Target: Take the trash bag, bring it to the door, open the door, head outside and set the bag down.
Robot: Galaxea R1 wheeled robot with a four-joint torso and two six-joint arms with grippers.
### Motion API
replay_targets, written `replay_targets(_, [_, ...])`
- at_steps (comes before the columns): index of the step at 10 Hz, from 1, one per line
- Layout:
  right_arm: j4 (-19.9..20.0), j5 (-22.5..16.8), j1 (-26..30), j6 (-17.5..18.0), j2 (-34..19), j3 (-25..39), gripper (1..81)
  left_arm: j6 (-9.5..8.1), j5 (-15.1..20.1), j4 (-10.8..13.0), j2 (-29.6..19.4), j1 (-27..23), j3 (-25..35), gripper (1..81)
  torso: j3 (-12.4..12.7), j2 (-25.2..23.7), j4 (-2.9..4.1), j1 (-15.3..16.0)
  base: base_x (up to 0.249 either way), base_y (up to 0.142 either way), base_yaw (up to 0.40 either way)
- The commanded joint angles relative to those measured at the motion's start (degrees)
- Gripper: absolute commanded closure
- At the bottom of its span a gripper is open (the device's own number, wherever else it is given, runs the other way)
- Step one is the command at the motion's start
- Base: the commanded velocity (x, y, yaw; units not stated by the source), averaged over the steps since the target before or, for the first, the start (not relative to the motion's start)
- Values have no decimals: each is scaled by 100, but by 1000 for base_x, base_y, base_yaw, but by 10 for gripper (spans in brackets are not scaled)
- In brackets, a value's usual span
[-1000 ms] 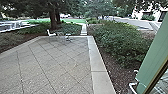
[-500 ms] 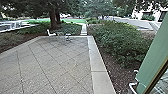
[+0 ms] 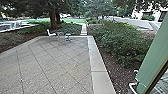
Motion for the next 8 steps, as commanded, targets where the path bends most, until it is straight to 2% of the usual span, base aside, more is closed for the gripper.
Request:
replay_targets(1, [-48,-132,221,16,15,55,10,0,998,-744,-864,-1159,-62,811,0,0,0,0,0,0,0])
replay_targets(2, [-48,-132,221,16,15,55,10,0,1329,-823,-873,-1405,-245,811,0,0,0,0,0,0,0])
replay_targets(4, [-48,-132,204,16,7,55,10,0,1848,-822,-672,-1740,-728,811,0,0,0,0,0,0,0])
replay_targets(5, [-56,-124,213,16,15,55,10,0,2034,-823,-575,-1828,-1000,811,-285,2,0,0,0,0,0])
replay_targets(6, [-56,-115,213,16,15,55,10,1,2131,-823,-513,-1889,-1211,811,-531,2,-118,0,0,0,0])
replay_targets(7, [-56,-115,213,8,15,55,10,0,2202,-823,-451,-1951,-1354,811,-624,0,-15,0,0,0,0])
replay_targets(8, [-56,-115,213,8,15,55,10,0,2211,-823,-398,-2012,-1494,811,-765,0,-28,-2,0,0,0])
